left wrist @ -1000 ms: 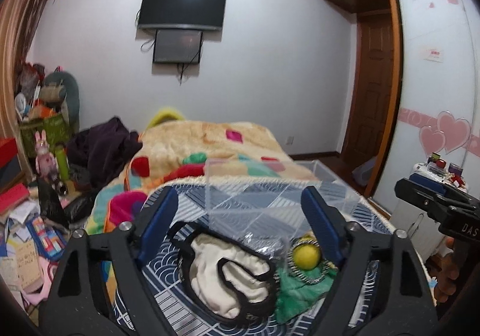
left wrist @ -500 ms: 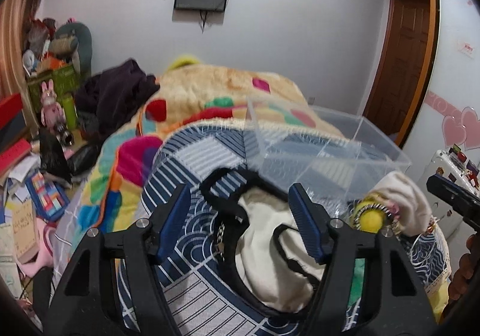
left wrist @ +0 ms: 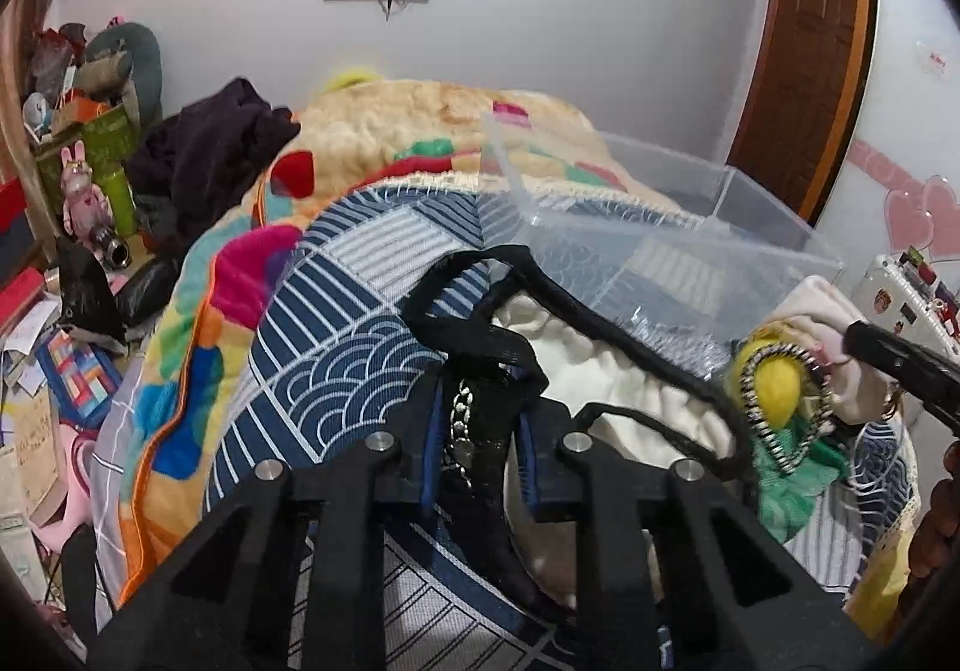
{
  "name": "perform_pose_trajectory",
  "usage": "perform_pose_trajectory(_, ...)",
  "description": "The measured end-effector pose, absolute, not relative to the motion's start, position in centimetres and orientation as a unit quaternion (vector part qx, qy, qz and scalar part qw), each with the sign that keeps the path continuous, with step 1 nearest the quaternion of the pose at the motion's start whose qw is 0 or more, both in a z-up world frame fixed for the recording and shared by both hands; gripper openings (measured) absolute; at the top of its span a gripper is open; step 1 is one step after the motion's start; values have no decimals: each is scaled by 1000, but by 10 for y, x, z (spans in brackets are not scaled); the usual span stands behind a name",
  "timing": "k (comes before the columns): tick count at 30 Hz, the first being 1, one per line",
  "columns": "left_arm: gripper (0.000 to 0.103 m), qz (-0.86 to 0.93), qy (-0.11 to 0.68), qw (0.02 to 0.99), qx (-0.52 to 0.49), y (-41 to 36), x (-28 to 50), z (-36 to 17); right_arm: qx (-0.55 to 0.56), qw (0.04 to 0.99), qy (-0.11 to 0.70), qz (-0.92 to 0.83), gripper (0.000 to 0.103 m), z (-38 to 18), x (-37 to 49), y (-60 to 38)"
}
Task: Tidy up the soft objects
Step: 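Grasp the cream-and-black bra with the left gripper while the right grasps the white sock, then lift the bra and sock and lower both into the clear box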
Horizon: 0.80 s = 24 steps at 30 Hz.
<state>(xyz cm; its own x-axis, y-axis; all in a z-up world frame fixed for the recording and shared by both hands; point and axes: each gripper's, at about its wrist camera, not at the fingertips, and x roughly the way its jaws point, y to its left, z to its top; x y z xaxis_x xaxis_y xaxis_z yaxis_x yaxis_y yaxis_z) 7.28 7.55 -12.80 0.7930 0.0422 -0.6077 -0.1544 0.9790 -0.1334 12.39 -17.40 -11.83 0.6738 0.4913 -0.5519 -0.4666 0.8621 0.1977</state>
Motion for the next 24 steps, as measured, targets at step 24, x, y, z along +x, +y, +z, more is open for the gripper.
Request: perform_pose_trajectory(24, 16, 15, 176, 982, -62, 56, 43, -25, 47, 949, 197, 243, 10, -58, 104, -194)
